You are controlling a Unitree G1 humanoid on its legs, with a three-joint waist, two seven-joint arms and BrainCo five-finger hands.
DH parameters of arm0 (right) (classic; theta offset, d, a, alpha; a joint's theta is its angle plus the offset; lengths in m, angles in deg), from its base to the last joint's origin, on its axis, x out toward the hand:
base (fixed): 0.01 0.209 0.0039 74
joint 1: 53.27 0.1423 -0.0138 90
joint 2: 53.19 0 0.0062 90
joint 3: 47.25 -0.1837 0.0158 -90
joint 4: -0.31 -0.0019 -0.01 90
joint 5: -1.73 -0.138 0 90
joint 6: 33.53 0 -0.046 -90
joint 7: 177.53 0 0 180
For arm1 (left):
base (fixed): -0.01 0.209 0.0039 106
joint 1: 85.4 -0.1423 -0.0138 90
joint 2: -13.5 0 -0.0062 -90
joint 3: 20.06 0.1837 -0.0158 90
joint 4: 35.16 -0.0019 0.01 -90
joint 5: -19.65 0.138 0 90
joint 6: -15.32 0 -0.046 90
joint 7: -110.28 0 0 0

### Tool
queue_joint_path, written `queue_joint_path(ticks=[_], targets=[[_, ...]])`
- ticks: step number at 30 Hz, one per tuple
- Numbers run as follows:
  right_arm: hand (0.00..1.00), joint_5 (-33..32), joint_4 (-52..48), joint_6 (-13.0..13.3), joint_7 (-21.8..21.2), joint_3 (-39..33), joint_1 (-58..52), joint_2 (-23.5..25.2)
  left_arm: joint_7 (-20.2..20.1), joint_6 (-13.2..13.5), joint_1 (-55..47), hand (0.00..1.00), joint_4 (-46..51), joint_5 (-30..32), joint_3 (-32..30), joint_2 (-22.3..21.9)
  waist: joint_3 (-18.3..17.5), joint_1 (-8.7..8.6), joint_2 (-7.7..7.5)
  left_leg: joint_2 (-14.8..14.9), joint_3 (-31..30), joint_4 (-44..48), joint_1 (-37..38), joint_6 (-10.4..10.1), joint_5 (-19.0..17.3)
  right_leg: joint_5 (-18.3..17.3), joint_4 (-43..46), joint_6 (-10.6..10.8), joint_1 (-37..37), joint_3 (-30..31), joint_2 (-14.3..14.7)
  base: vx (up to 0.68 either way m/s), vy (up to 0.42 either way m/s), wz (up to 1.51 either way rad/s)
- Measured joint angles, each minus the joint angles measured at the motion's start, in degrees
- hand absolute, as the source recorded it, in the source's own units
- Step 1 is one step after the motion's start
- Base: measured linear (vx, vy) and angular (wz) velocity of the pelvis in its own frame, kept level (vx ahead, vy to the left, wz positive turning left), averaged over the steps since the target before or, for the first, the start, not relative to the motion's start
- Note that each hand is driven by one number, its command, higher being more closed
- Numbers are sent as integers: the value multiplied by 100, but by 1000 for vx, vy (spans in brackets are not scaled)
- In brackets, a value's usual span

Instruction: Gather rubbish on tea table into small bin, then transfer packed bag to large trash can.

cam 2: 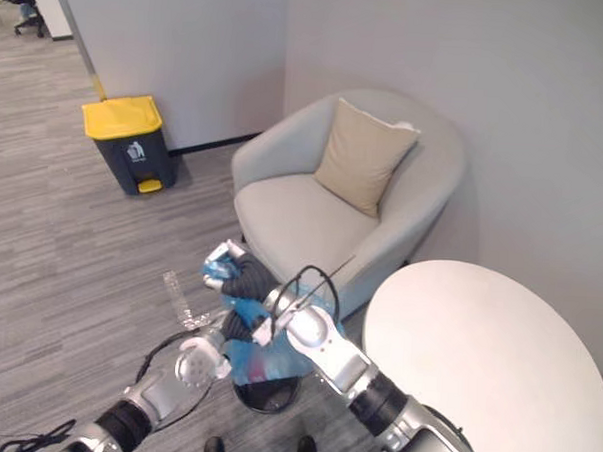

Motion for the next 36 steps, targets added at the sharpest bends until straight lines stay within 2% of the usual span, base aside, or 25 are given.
queue_joint_path(ticks=[1, 5, 8, 11, 17, 18, 26, 31, 32, 36], targets=[[100, -86, 0, 0, -5, -2, 54, 8, 1, -38, 25, 100, -93, -120, -5, -14, -2, 1, -3, 4, -2, 0, 0, -7, 4, 0, 0, 1, 0, 0, 5, 0, 0, 0], [100, -434, 0, 0, -22, -3, 145, 160, -4, -34, -4, 100, -126, -616, 9, -88, -2, 3, -3, 9, -5, 1, -1, -11, 8, 2, -1, -1, 1, -4, 18, 0, 0, 0], [100, -522, -17, 7, -108, 0, 182, 355, 5, -1, -424, 100, 518, -963, 198, -242, -2, 14, -4, 9, -17, 2, -1, -15, 4, 33, -1, -46, 7, -9, 19, 0, 0, 0], [100, -487, -16, 5, -77, 111, 117, 367, 120, -25, -495, 100, 375, -964, 352, -572, -2, 50, -5, 6, -36, 2, -4, -16, 2, 29, -2, -42, 14, -27, 17, 0, 0, 2], [100, -473, -17, 32, -77, -16, -304, 442, 214, -170, -426, 100, -15, -835, 119, -602, -1, 5, -3, 13, -32, 1, -1, -54, -23, -7, 0, 5, 11, -22, 19, 0, 0, 0], [0, -480, -17, 66, -78, -76, -364, 443, 212, -179, -436, 100, -14, -880, 41, -575, 0, 2, -2, 14, -32, 0, -1, -55, -24, -8, 0, 5, 10, -20, 19, 0, 0, 0], [0, -593, 62, 146, -288, -560, -1192, 386, 218, -261, -683, 100, 117, -1518, -814, -482, 0, -8, -3, 10, -39, -1, -4, -65, -36, -35, -1, 12, 14, -26, -7, 0, 0, 0], [0, 196, 376, 147, -234, -774, -1331, 206, 221, -265, -831, 100, 201, -1775, -1118, -456, 1, -14, -4, 11, -51, -1, -9, -64, -35, -39, -3, 19, 17, -41, -9, 0, 0, 0], [0, 587, 395, 149, -182, -863, -1359, 141, 225, -265, -888, 100, 282, -1808, -1239, -456, 1, -12, -4, 10, -53, -1, -11, -63, -35, -40, -5, 20, 17, -45, -10, 0, 0, 0], [0, 1374, 420, 189, 13, -1197, -1382, -38, 230, -265, -938, 100, 324, -1894, -1501, -451, 2, 8, -5, 8, -61, -1, -16, -59, -33, -41, -8, 22, 19, -53, -13, 0, 0, 0]])
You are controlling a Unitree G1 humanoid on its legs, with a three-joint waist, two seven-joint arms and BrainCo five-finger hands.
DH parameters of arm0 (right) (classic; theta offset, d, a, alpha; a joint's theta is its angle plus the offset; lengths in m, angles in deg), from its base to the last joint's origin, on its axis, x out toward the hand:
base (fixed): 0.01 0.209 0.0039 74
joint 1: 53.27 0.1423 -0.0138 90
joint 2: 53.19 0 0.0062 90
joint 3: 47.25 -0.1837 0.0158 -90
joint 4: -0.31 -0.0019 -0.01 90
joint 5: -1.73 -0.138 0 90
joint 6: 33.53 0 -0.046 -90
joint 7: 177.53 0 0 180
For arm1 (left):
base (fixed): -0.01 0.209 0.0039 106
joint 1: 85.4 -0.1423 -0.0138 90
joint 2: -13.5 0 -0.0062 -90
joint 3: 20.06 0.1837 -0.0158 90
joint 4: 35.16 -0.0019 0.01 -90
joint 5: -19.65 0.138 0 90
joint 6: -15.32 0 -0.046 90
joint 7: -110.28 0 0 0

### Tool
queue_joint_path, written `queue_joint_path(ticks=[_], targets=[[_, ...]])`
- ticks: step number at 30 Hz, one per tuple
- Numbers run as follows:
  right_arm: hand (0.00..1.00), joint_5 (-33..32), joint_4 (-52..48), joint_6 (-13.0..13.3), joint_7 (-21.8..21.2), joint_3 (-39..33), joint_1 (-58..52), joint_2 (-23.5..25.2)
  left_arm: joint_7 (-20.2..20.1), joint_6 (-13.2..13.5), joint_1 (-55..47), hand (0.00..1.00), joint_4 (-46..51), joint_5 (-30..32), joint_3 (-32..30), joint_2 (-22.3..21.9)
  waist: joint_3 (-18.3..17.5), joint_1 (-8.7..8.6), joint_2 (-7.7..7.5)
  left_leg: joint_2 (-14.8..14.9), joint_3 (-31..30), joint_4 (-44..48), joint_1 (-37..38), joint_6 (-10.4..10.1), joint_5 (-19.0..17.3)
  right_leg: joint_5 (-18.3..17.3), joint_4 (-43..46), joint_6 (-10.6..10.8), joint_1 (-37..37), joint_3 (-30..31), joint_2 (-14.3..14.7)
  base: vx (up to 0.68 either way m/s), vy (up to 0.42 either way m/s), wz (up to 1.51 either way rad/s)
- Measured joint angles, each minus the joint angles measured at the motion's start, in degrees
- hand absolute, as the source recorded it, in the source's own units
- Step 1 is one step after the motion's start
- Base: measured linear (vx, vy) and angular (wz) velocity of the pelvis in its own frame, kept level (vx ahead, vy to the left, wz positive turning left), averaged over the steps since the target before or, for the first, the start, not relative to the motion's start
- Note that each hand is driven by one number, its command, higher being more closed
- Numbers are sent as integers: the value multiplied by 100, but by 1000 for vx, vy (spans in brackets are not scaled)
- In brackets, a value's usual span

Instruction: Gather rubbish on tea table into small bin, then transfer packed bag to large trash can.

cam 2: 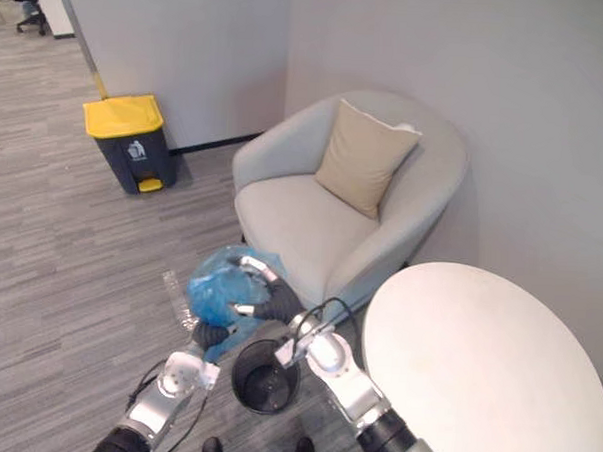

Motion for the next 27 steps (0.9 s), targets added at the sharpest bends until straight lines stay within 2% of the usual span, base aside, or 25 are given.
queue_joint_path(ticks=[5, 8, 11, 15, 17, 21, 25, 27], targets=[[0, 830, -129, 106, 276, -501, -238, -303, -2, -7, -246, 100, 2, 4, -379, -4, 3, 1, -4, -2, -1, 0, -12, 9, -9, -2, -21, 2, -3, -2, -1, 0, 0, 0], [0, 1130, -243, 170, 476, -968, -701, -192, -2, -9, -465, 100, -6, 4, -662, -17, 7, 14, -1, -17, -1, 1, -17, 13, -14, -6, -41, 4, 4, -8, 2, 0, 0, 0], [0, 1129, -109, 168, 527, -1394, -1152, 118, 0, -11, -615, 100, -121, 5, -887, -67, 37, -15, 22, -54, -74, 1, -7, 9, -33, -12, -99, 8, 84, -86, -1, 3, -1, 12], [0, 1058, 1112, 141, 575, -1831, -1391, 644, 0, -27, -783, 100, -602, -4, -1277, -215, 45, -20, 29, -85, -127, 1, 16, -12, -85, -89, -95, -16, 100, -142, -30, 18, 8, 9], [0, 625, 2201, -1, 500, -2146, -1409, 934, -7, -55, -913, 100, -936, -124, -1537, -306, 57, -9, 48, -111, -129, 1, 20, 4, -112, -107, -96, 10, 123, -152, -59, 47, 13, 2], [0, 356, 3600, -318, 462, -2633, -1404, 1083, -35, -123, -945, 100, -1553, -372, -1973, -427, 139, 37, 127, -164, -153, 2, 155, 28, -179, -134, -98, 61, 294, -187, -108, 65, 17, 5], [0, 347, 4402, -419, 495, -2990, -1387, 1183, -132, -148, -1033, 100, -1942, -517, -2217, -495, 172, 53, 170, -202, -161, 2, 307, 76, -225, -188, -96, 56, 451, -204, -143, 66, 18, 2], [0, 325, 4795, -478, 594, -3213, -1388, 1219, -140, -241, -1039, 100, -2222, -561, -2240, -554, 191, 76, 174, -223, -166, 1, 389, 88, -241, -210, -83, 69, 532, -225, -168, 59, 16, 2]])
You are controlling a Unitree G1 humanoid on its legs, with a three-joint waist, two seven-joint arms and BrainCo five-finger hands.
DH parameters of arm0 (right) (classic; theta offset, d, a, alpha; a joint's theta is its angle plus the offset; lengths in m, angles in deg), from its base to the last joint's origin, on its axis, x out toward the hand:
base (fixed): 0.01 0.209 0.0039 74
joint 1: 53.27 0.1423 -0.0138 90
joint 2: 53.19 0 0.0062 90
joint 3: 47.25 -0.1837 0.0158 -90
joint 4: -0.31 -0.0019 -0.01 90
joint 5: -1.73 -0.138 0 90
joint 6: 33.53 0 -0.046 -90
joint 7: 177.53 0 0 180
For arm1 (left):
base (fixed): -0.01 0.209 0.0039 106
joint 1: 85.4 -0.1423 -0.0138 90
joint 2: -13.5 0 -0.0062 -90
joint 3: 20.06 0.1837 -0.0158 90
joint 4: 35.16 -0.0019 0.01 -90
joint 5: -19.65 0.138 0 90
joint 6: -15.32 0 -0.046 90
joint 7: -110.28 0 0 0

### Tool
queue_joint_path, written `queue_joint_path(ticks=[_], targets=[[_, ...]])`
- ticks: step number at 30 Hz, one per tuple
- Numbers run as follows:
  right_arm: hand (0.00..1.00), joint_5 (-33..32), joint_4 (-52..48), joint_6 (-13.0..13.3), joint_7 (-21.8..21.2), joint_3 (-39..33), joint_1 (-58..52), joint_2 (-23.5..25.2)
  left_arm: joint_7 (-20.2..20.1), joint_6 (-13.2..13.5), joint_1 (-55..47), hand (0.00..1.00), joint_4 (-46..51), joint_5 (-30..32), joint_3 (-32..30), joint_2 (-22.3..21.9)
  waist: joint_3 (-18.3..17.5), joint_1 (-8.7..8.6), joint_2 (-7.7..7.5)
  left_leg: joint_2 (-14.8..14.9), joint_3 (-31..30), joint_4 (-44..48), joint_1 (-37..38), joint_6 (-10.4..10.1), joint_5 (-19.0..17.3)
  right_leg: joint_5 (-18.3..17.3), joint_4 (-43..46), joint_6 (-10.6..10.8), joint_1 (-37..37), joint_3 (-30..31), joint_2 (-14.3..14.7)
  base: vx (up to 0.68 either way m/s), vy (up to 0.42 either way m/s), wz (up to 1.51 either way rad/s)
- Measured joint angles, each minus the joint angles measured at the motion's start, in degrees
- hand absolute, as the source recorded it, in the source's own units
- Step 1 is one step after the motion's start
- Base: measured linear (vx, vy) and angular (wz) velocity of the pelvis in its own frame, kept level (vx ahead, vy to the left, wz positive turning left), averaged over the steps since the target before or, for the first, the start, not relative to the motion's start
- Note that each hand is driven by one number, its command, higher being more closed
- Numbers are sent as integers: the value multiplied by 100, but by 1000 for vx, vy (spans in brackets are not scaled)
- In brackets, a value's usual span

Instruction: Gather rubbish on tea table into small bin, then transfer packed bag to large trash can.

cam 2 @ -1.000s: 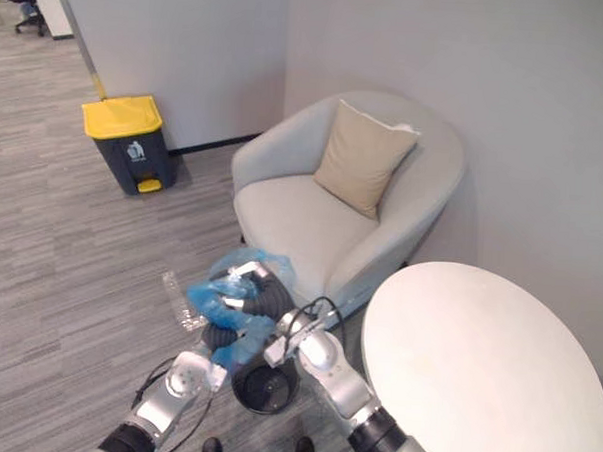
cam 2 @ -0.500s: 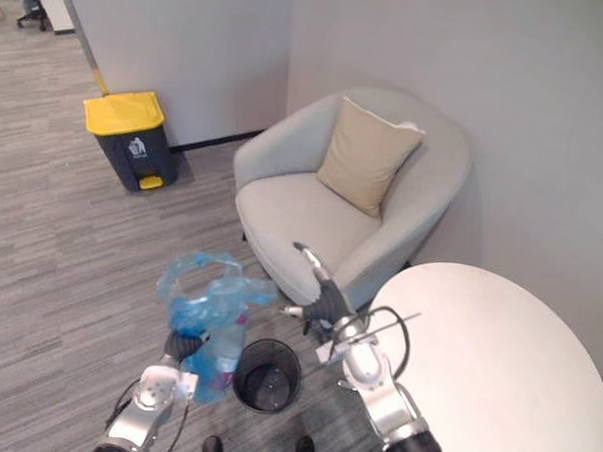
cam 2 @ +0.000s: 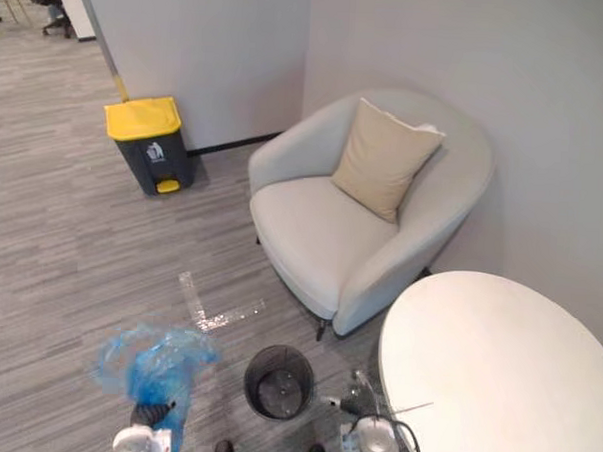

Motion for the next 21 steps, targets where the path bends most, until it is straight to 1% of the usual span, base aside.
queue_joint_path(ticks=[3, 8, 11, 13, 15, 18, 19, 20, 21], targets=[[0, -91, 62, -52, 137, -168, -15, 131, -8, -34, -16, 100, -232, 0, -195, -160, 47, 5, 1, -16, 28, 0, 116, 4, -35, -42, 20, 14, 100, -7, -18, 41, 14, -2], [0, -89, 259, -119, 241, -336, -25, 299, -114, -43, -39, 100, -318, 11, -200, -258, 80, 24, 9, -17, 59, -1, 277, -15, -83, -142, 127, 9, 173, -1, -28, 2, 5, -2], [0, -84, 259, -137, 322, -378, -12, 379, -116, -44, 1, 100, -328, 20, -201, -344, 143, 30, 34, -4, 218, 1, 316, -18, -108, -144, 217, 9, 153, 56, -30, -6, 15, -16], [0, -80, 258, -162, 344, -367, 20, 404, -116, -43, 86, 100, -390, 21, -197, -349, 199, 76, 26, -1, 354, 6, 311, -16, -110, -144, 320, 11, 4, 135, -31, -59, 29, -28], [0, -77, 258, -188, 372, -350, 125, 407, -112, -41, 226, 100, -398, 20, -192, -347, 242, 121, -8, 1, 457, 35, 169, -12, -112, -139, 460, 20, -231, 263, -30, -49, 23, -29], [0, -70, 230, -213, 476, -317, 250, 473, -108, -42, 463, 100, -429, 20, -178, -334, 398, 124, -180, 3, 511, 268, -93, 71, -136, -146, 722, 46, -529, 296, -76, -62, 6, -4], [0, -69, 196, -214, 519, -330, 250, 562, -106, -43, 577, 100, -404, 25, -181, -339, 438, 130, -266, 48, 524, 647, -297, 158, -249, -124, 842, 102, -618, 311, -127, -54, 13, -4], [0, -66, 166, -222, 551, -393, 298, 576, -105, -36, 587, 100, -341, 78, -210, -427, 472, 164, -200, 244, 539, 970, -525, 236, -393, -244, 1372, 127, -829, 274, -75, -53, 21, -4], [0, -63, 158, -222, 563, -387, 299, 624, -105, -37, 612, 100, -316, 119, -216, -432, 490, 158, -172, 291, 486, 1149, -588, 239, -451, -636, 2489, -26, -1088, 176, -124, -36, 14, 5]])
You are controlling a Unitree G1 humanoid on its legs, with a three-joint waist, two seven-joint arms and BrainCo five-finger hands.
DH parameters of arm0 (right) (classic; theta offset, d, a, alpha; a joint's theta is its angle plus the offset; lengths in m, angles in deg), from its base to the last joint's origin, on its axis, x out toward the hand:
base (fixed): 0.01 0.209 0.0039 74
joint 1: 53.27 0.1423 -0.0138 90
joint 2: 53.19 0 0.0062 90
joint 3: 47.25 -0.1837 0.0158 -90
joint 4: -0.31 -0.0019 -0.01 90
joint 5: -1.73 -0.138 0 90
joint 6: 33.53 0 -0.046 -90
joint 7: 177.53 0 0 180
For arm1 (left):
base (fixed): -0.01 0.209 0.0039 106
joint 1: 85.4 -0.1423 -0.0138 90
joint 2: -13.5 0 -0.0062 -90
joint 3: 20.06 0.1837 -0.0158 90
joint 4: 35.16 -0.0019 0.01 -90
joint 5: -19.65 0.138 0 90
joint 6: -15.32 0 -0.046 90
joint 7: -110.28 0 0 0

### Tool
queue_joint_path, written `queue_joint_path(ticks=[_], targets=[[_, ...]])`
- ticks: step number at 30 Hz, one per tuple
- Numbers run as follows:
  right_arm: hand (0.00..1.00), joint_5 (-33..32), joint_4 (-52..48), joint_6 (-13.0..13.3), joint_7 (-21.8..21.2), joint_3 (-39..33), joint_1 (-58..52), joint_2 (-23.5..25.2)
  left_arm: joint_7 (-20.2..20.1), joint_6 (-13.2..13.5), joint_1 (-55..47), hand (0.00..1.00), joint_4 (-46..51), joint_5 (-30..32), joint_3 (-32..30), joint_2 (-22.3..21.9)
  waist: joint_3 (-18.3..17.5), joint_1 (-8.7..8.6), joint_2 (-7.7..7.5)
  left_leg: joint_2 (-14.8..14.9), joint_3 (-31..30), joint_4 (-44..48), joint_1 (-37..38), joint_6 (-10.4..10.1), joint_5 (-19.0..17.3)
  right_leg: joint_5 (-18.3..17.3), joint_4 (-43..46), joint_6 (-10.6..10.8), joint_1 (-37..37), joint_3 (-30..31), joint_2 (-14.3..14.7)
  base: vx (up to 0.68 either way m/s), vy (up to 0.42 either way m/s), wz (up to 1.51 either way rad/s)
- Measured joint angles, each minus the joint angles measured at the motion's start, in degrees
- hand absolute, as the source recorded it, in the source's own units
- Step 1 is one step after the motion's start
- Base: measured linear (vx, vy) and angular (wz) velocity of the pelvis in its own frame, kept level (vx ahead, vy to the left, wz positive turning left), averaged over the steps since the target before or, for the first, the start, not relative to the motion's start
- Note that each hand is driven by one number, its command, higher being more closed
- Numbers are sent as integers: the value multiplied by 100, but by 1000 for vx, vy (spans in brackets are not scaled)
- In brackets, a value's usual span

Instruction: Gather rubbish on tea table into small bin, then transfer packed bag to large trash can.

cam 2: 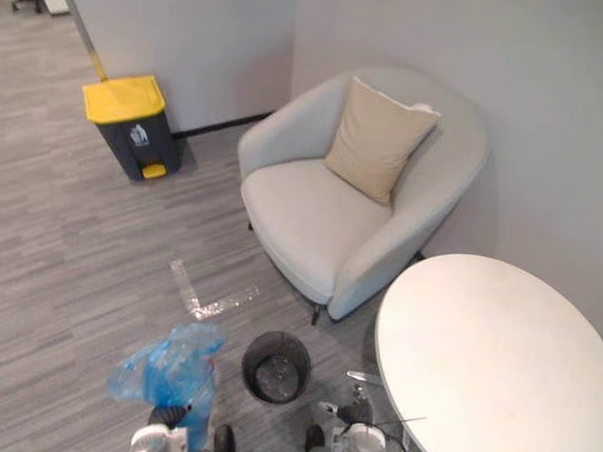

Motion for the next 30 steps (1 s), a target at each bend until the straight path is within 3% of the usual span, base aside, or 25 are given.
queue_joint_path(ticks=[1, 3, 5, 6, 7, 8, 10, 11, 13, 15, 17, 20, 22, 23, 24, 26, 30], targets=[[0, 0, 2, -3, 1, -1, -28, 26, -1, -1, 2, 100, 26, 0, 22, 3, 9, 2, 3, 0, -60, 115, -1, 7, -35, -211, 655, 55, -35, -2, -73, 24, -28, 38], [0, -1, -7, 1, 2, -2, -82, 84, 0, 5, -53, 100, 221, 0, 26, 36, -94, 12, -130, -53, -365, 568, -235, 21, -69, -578, 1797, 301, 271, 225, -281, -7, -154, 73], [0, -2, 2, 4, 3, -10, -35, 86, 5, 11, -47, 100, 339, -2, -5, 38, -136, 83, -208, -68, -501, 878, -584, 15, -66, -754, 1790, 374, 577, 470, -315, -103, -181, 56], [0, -2, 5, 0, 3, -42, 86, 66, 4, -1, -44, 100, 349, -2, -49, -19, -138, 149, -183, 17, -567, 1077, -779, -24, -33, -1095, 1250, 312, 824, 485, -181, -207, -212, 29], [0, -5, 4, -4, 6, -57, 141, 37, 3, -5, -54, 100, 353, -2, -92, -67, -121, 156, -98, 73, -613, 1083, -817, -90, 12, -1177, 1011, 258, 889, 422, -136, -292, -248, 8], [0, -10, 1, -7, 14, -98, 194, -16, 14, -2, -145, 100, 424, -5, -107, -179, -163, 206, 94, 237, -656, 1005, -918, -236, 152, -1302, 519, 188, 1040, 293, 10, -340, -264, -2], [0, -17, 0, -9, 77, -104, 264, -20, 18, -2, -126, 100, 441, -7, -35, -216, -186, 277, 198, 317, -728, 819, -1113, -316, 486, -1560, 145, 13, 1052, 73, 149, -346, -247, 13], [0, -13, -1, -11, 121, -106, 314, -36, 18, -12, -106, 100, 379, -7, 45, -254, -127, 228, 367, 380, -950, 559, -1194, -328, 823, -1621, 61, -133, 1026, -123, 305, -434, -216, 64], [0, -7, 33, -61, 170, -170, 180, -68, 0, -33, -118, 100, 367, -5, 117, -365, -92, 123, 417, 485, -950, 100, -1175, -417, 807, -1520, 71, -341, 844, -538, 304, -430, -152, 73], [0, -3, 73, -153, 241, -276, 125, -68, 6, -72, -77, 100, 400, 7, 76, -359, -5, 107, 301, 475, -681, 776, -1176, -364, 682, -1387, 52, -448, 792, -739, 119, -283, -70, 44], [0, 16, 78, -160, 244, -274, 113, -107, 0, -74, -51, 100, 386, 15, 99, -371, -16, 82, 286, 438, -581, 1766, -1102, -310, -95, -1130, -121, -390, 667, -871, -31, -271, 1, 39], [0, 109, 89, -160, 236, -345, 26, -86, -4, -88, 3, 100, 203, 89, 135, -367, -23, 71, 300, 673, -215, 2454, -837, -338, -847, -824, -312, -319, 615, -1224, -202, -189, 147, 64], [0, 170, 91, -168, 251, -488, -82, -56, -5, -127, 37, 100, 138, 124, 198, -361, -68, -18, 334, 915, 224, 2472, -477, -346, -1139, -668, -432, -117, 634, -1574, -386, -170, 285, 105], [0, 187, 102, -182, 262, -644, -92, -81, -7, -146, 109, 100, 115, 130, 319, -352, -107, -143, 426, 813, 402, 1945, -429, -550, -1272, -569, -555, 59, 622, -1768, -417, -102, 227, 87], [0, 185, 137, -214, 272, -700, -67, -20, -8, -150, 150, 100, 85, 133, 382, -317, -106, -156, 338, 663, 408, 1638, -382, -550, -1237, -504, -681, 146, 627, -1787, -474, -120, 262, 83], [0, 185, 302, -252, 273, -664, -63, 120, -7, -217, 84, 100, -27, 191, 572, -23, -216, -156, 123, 196, 390, 909, -241, -378, -806, -177, -1260, 96, 706, -1734, -589, -91, 202, 40], [0, 186, 401, -266, 302, -670, 25, 121, 1, -201, 71, 100, -115, 227, 659, 204, -239, -157, 109, -114, 279, 692, -170, -182, -656, 158, -1738, 155, 992, -1628, -685, -87, 146, 22]])
